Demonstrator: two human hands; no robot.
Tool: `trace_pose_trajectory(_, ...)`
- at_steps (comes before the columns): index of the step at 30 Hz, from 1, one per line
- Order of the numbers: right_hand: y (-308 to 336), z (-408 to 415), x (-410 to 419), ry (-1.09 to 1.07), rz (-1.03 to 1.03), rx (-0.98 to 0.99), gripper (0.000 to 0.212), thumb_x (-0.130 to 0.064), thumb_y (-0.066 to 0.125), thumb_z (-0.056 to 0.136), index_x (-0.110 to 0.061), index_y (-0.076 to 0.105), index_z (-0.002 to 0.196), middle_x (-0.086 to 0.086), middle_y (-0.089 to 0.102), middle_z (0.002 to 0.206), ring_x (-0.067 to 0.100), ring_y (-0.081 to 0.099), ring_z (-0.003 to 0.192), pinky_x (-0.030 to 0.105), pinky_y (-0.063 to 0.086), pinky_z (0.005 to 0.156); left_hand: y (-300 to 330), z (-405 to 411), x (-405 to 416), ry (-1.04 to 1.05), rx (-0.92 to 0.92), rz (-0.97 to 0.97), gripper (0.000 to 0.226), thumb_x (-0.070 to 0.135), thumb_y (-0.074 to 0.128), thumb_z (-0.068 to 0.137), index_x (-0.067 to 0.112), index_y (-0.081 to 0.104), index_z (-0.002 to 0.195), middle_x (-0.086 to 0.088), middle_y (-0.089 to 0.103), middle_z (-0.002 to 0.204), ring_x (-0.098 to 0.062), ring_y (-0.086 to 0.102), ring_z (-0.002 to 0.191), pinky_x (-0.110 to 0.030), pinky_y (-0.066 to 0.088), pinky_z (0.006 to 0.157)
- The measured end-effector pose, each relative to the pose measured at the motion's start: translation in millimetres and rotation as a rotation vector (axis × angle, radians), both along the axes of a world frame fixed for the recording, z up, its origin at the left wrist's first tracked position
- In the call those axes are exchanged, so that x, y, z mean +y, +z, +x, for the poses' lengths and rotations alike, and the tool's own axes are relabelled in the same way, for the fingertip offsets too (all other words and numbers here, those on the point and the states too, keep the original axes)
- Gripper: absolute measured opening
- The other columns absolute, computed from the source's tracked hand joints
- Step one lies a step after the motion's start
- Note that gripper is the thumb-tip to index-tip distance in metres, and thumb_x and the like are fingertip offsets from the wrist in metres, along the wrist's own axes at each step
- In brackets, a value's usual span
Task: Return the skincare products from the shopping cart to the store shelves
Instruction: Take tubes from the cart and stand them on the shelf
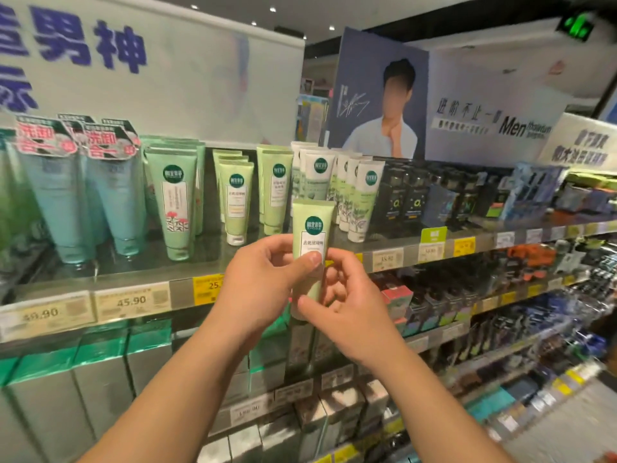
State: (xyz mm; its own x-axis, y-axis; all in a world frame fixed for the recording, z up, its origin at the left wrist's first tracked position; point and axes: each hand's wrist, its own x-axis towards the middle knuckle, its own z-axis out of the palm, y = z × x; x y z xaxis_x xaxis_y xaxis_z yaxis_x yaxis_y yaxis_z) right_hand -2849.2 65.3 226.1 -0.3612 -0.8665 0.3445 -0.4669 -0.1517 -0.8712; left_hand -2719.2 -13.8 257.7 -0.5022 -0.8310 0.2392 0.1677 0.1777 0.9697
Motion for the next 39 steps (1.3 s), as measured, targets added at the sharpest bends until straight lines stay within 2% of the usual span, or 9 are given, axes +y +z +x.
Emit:
trace_pose_trajectory(4,10,5,-4,-0.038,0.007,0.077,0.058,-0.021,0.083,0.078,-0.035,0.051,0.124,-0.016,0.072,0.093,0.002,0.069,0.073,0.031,0.059,0.069,5,-3,0,0.073,-0.037,-0.019,0.011,0.019,0.078,0.090,0.021,0.076,0.100,0.002,0.079,0.084,-0.012,0.076,0.073,-0.024,0.052,0.059)
trace_pose_trajectory(7,16,5,-3,-0.077,0.009,0.127,0.052,-0.019,0.081,0.079,-0.037,0.051,0.118,-0.024,0.070,0.091,-0.001,0.066,0.069,0.019,0.051,0.061,7,-8,1,0.104,-0.068,-0.063,0.012,0.023,0.080,0.089,0.025,0.076,0.100,0.006,0.079,0.083,-0.011,0.076,0.075,-0.031,0.059,0.069)
trace_pose_trajectory(10,18,3,-5,-0.112,0.004,0.133,0.046,-0.022,0.080,0.079,-0.038,0.052,0.112,-0.025,0.069,0.090,0.000,0.063,0.067,0.021,0.050,0.060,9,-12,2,0.096,-0.067,-0.075,0.012,0.023,0.080,0.089,0.027,0.075,0.100,0.008,0.079,0.084,-0.011,0.077,0.078,-0.035,0.061,0.076)
trace_pose_trajectory(15,20,-6,-10,-0.142,-0.025,0.130,0.047,-0.016,0.080,0.080,-0.034,0.056,0.116,-0.023,0.068,0.083,-0.001,0.059,0.059,0.016,0.045,0.054,12,-14,-1,0.004,-0.064,-0.088,0.018,0.018,0.072,0.095,0.034,0.075,0.103,0.011,0.079,0.090,-0.010,0.076,0.085,-0.023,0.056,0.064)
trace_pose_trajectory(19,21,-16,-17,-0.210,-0.064,0.119,0.047,-0.024,0.080,0.083,-0.036,0.056,0.122,-0.014,0.063,0.080,0.001,0.054,0.055,0.017,0.043,0.051,14,-15,-3,-0.028,-0.110,-0.074,0.024,0.017,0.065,0.099,0.034,0.074,0.112,0.013,0.079,0.096,-0.008,0.074,0.090,-0.030,0.058,0.080)
trace_pose_trajectory(26,38,-44,-36,-0.324,-0.114,0.073,0.046,-0.032,0.081,0.085,-0.041,0.053,0.120,-0.015,0.072,0.101,-0.005,0.068,0.082,0.012,0.049,0.067,22,-1,-20,0.061,-0.047,0.029,0.016,0.029,0.065,0.098,0.036,0.072,0.111,0.011,0.076,0.110,-0.011,0.073,0.096,-0.035,0.058,0.085)
trace_pose_trajectory(29,42,-57,-42,-0.379,-0.117,0.071,0.050,-0.033,0.081,0.085,-0.032,0.057,0.129,-0.015,0.073,0.106,0.000,0.069,0.091,0.024,0.055,0.078,21,5,-23,0.076,-0.051,0.035,0.016,0.027,0.063,0.099,0.035,0.072,0.109,0.010,0.076,0.110,-0.013,0.073,0.097,-0.039,0.058,0.086)
trace_pose_trajectory(35,49,-53,-53,-0.374,-0.090,0.114,0.036,-0.031,0.081,0.086,-0.029,0.061,0.116,-0.017,0.061,0.082,-0.007,0.059,0.066,0.006,0.040,0.055,16,11,-26,0.120,-0.064,0.063,0.019,0.026,0.063,0.099,0.035,0.071,0.113,0.011,0.076,0.110,-0.013,0.073,0.098,-0.036,0.058,0.084)
trace_pose_trajectory(39,54,-32,-71,-0.307,-0.081,0.147,0.037,-0.031,0.082,0.085,-0.026,0.061,0.115,-0.017,0.065,0.083,-0.017,0.059,0.067,0.003,0.040,0.055,17,19,-29,0.159,-0.053,0.077,0.019,0.024,0.064,0.098,0.034,0.071,0.113,0.009,0.076,0.111,-0.013,0.073,0.098,-0.036,0.058,0.083)
